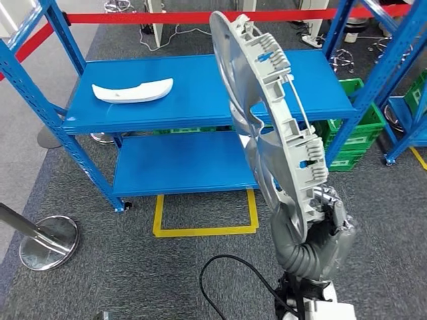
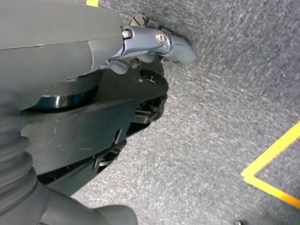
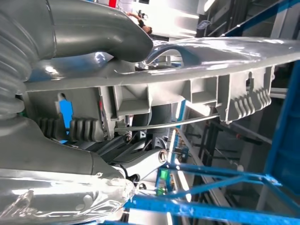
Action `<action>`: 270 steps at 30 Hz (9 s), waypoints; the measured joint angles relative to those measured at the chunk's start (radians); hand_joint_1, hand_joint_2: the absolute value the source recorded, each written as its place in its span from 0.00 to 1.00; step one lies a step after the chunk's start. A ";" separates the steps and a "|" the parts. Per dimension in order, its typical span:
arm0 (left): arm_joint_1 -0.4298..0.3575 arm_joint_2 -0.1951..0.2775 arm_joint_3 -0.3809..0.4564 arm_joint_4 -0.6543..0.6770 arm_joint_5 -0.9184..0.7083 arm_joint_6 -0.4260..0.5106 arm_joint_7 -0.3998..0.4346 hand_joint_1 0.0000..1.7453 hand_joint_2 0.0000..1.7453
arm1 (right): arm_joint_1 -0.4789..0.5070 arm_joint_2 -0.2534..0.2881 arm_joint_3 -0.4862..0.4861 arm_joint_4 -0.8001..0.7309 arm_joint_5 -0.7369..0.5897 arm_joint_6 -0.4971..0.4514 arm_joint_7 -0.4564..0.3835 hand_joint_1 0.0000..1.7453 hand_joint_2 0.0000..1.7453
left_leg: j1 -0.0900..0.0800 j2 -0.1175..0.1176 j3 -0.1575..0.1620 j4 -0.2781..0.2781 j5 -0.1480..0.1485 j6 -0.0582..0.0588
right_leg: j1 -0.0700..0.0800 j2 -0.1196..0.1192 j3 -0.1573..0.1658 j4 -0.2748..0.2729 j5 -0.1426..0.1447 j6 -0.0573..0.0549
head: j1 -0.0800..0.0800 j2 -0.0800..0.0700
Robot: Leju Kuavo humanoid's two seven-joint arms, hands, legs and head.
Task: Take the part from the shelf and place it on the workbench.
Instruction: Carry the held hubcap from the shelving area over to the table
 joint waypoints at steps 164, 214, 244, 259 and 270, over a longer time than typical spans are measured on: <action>0.001 0.002 -0.046 -0.001 -0.071 0.180 0.065 0.00 1.00 | 0.004 0.035 -0.009 -0.023 0.022 -0.004 -0.079 1.00 1.00 | 0.018 -0.005 0.006 0.204 -0.171 -0.032 | -0.009 0.076 -0.136 0.027 0.106 -0.025 | 0.012 0.000; 0.006 0.007 -0.045 -0.002 -0.062 0.175 0.022 0.00 1.00 | 0.018 0.090 -0.048 -0.026 0.038 -0.005 -0.131 1.00 1.00 | 0.010 0.093 0.087 0.041 -0.132 0.003 | 0.011 -0.091 -0.138 0.052 0.085 0.002 | 0.019 0.000; 0.009 0.002 -0.044 -0.003 -0.050 0.186 0.029 0.00 1.00 | 0.050 0.105 -0.078 -0.034 0.064 -0.005 -0.144 1.00 1.00 | 0.016 0.081 0.080 0.039 -0.125 -0.001 | 0.000 -0.069 -0.148 0.067 0.081 0.013 | 0.015 0.000; 0.007 0.001 -0.043 -0.006 -0.055 0.218 0.027 0.00 1.00 | 0.074 0.129 -0.123 -0.040 0.135 -0.004 -0.149 1.00 1.00 | 0.030 -0.056 0.046 0.081 -0.115 -0.030 | -0.006 0.111 -0.146 0.044 0.100 -0.014 | 0.005 0.000; 0.010 -0.001 -0.043 -0.006 -0.059 0.213 0.028 0.00 1.00 | 0.082 0.129 -0.132 -0.046 0.135 -0.005 -0.149 1.00 1.00 | 0.023 0.040 0.067 0.035 -0.112 0.015 | -0.004 -0.001 -0.290 0.316 -0.014 0.023 | 0.017 0.000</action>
